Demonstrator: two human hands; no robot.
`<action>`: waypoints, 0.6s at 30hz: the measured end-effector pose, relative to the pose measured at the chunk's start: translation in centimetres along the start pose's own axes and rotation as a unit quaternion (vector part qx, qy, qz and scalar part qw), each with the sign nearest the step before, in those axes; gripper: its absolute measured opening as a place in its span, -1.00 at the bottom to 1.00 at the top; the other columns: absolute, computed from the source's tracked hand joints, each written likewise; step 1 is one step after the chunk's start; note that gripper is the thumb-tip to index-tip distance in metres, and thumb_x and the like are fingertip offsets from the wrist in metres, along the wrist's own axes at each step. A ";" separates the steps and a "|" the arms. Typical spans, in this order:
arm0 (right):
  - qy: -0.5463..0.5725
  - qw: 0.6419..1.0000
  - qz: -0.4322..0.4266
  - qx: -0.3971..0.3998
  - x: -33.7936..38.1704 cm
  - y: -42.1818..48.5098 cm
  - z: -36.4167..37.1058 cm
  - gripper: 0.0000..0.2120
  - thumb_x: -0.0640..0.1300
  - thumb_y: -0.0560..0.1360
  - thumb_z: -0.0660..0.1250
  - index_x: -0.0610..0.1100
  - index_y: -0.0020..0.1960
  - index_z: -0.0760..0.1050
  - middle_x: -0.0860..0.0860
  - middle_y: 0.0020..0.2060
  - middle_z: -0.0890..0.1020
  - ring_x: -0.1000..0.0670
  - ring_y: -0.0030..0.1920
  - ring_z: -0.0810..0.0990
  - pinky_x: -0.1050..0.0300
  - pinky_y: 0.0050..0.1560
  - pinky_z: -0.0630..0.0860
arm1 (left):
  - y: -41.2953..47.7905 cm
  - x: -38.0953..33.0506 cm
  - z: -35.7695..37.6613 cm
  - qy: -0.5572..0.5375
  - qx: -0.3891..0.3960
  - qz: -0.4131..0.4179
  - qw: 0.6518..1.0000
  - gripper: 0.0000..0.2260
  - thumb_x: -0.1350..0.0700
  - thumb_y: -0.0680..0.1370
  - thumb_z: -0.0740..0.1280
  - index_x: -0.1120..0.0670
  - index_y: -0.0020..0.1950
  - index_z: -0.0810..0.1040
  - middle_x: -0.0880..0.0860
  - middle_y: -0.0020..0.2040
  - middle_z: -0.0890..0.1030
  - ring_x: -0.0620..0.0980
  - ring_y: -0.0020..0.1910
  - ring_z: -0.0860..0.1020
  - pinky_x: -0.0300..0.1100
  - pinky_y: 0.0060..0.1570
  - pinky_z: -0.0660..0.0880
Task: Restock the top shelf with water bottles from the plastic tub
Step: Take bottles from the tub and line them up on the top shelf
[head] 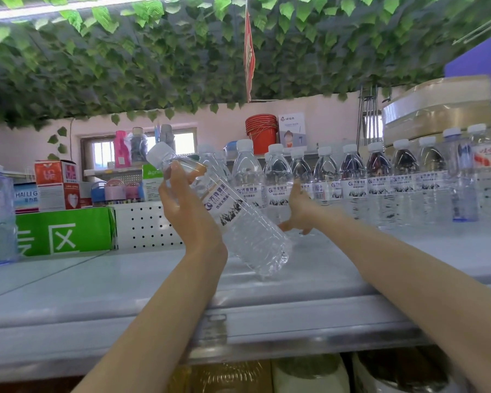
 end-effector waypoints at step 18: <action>-0.369 0.927 -0.043 -0.058 0.8 0.5 0.3 0.26 0.20 0.29 0.44 0.04 0.28 -0.67 -0.16 0.19 -0.66 -0.22 0.44 -0.44 -0.50 0.33 -0.08 | 0.4 0.6 0.1 0.022 0.025 0.007 0.999 -0.82 -0.16 0.56 0.18 -0.14 -0.17 0.45 -0.02 0.05 0.58 0.04 0.12 0.54 -0.05 0.11 0.47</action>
Point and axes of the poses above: each hand's wrist, its own y-axis towards the middle knuckle, its own z-axis out of the palm, x = y × z, the point moved 7 cm from there along y, towards the middle knuckle
